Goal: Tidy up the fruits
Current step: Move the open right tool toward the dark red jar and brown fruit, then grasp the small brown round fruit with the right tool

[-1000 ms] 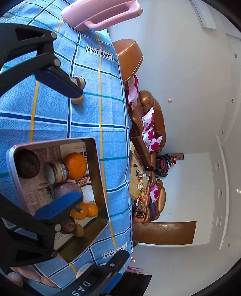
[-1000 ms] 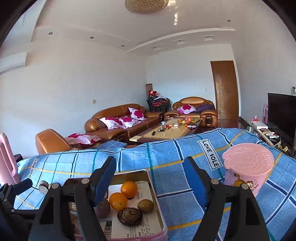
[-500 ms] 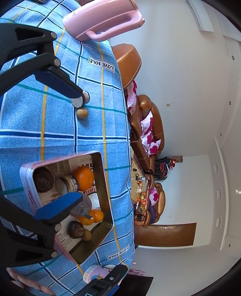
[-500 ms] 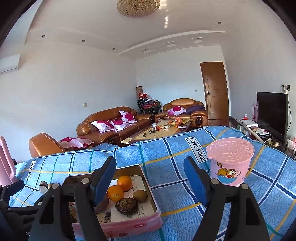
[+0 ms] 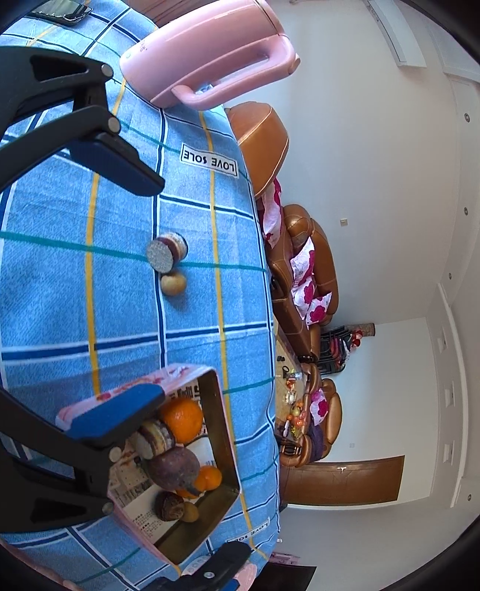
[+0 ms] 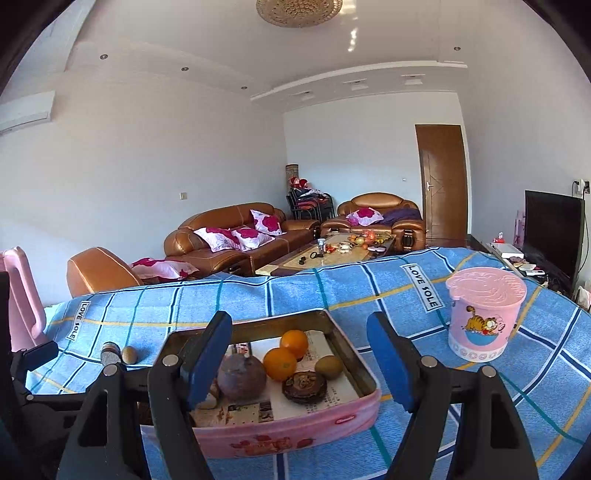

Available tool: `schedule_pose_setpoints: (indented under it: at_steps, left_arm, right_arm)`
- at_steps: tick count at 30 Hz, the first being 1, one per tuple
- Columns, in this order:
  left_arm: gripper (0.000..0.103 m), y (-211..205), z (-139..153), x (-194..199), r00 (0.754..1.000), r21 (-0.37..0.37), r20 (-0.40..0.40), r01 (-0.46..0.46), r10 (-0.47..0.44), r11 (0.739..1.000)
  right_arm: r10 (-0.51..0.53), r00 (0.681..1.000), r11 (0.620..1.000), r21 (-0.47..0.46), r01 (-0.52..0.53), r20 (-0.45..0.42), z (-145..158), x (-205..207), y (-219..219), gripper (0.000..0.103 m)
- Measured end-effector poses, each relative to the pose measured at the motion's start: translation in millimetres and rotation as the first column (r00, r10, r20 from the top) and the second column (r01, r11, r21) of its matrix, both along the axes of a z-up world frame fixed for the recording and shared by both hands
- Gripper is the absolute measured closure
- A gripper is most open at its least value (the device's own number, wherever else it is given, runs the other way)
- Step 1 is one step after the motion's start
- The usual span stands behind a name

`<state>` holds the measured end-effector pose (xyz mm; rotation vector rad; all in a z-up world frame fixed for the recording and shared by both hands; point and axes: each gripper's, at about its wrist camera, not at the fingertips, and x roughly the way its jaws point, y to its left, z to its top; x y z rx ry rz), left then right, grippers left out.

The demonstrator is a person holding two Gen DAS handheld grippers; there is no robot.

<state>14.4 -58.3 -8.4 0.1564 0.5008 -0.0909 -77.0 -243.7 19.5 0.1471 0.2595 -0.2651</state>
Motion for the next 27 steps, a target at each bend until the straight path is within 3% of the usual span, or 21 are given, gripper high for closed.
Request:
schedule_pose_setpoints:
  at_steps: [13,19,20,22,23,24,27]
  left_arm:
    - [0.000,89.6,-4.9,37.5,0.982,0.031,-0.012,-0.189,0.190,0.981]
    - [0.000,121.4,-7.8,51.2,0.957,0.025,-0.037,-0.287,0.288,0.958]
    - [0.000,124.9,-8.5,53.1,0.952,0.028,-0.041,-0.301,0.302,0.953]
    - [0.000,131.5,-10.5,56.9,0.941,0.034,-0.055,-0.333,0.335,0.942]
    - [0.000,135.7,-11.6,58.0,0.936,0.026,-0.070,-0.343,0.344,0.939]
    - [0.000,138.4,-12.5,59.0,0.934,0.015,-0.084,-0.346,0.346,0.938]
    - [0.000,144.3,-14.5,60.1,0.928,0.004,-0.108,-0.357,0.356,0.934]
  right_arm:
    - [0.159,0.986,0.987,0.011,-0.159,-0.053,-3.7,35.3,69.2,0.026]
    - [0.242,0.964,0.970,-0.009,-0.245,-0.110,-7.0,60.9,101.9,0.026]
    - [0.261,0.958,0.965,-0.008,-0.263,-0.120,-7.6,66.4,107.1,0.029]
    - [0.307,0.938,0.951,0.005,-0.310,-0.161,-10.4,79.8,118.2,0.048]
    - [0.332,0.922,0.942,0.015,-0.335,-0.198,-13.2,89.5,123.5,0.065]
    - [0.356,0.905,0.933,0.034,-0.358,-0.234,-16.9,99.8,127.8,0.074]
    - [0.419,0.854,0.907,0.091,-0.412,-0.307,-26.6,126.4,139.7,0.076]
